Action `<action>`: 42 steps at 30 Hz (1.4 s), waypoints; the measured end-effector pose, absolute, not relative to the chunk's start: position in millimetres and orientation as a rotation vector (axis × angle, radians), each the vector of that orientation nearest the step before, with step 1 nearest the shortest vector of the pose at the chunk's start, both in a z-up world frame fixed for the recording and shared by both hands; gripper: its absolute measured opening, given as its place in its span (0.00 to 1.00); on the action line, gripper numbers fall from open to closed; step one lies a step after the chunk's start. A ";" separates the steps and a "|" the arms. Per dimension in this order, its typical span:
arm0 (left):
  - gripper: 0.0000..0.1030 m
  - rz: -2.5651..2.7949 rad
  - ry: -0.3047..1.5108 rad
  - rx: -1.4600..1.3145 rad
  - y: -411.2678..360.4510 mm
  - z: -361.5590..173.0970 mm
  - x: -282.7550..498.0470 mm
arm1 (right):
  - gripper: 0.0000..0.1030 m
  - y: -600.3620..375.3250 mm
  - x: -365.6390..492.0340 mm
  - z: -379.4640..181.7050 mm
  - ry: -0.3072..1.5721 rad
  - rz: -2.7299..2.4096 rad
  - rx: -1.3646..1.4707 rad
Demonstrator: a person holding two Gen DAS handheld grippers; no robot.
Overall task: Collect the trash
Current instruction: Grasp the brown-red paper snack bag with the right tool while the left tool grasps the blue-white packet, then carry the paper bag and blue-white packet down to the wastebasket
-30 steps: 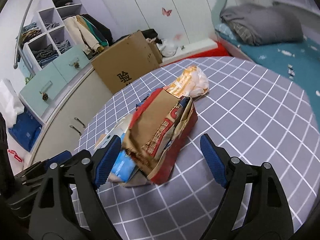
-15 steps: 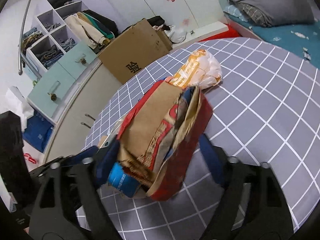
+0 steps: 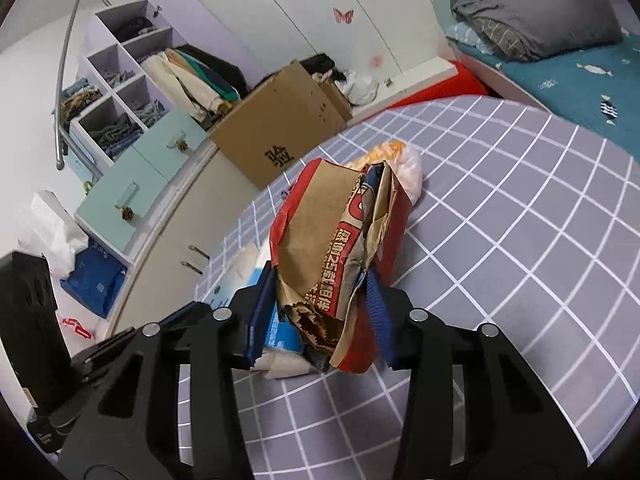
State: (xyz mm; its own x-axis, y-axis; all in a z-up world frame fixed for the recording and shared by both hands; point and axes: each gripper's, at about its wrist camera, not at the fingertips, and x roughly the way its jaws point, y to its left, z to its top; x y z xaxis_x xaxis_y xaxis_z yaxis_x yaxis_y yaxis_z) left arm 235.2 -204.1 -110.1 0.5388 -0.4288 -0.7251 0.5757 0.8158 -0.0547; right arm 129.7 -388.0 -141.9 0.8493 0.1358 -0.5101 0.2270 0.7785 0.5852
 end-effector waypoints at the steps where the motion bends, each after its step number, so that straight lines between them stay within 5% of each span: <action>1: 0.04 -0.610 0.798 0.186 -200.8 -107.5 231.6 | 0.42 -386.5 124.3 -137.3 0.552 -0.056 0.683; 12: 0.04 -0.633 0.742 -0.007 -135.9 -84.0 208.0 | 0.42 -341.5 103.7 -100.1 0.492 0.004 0.616; 27: 0.04 -0.414 0.672 -0.242 52.8 -79.7 195.1 | 0.42 -186.8 143.9 -85.8 0.575 0.285 0.486; 42: 0.04 0.021 0.804 -0.375 247.4 -174.4 204.8 | 0.42 31.9 224.4 -168.5 0.874 0.585 0.304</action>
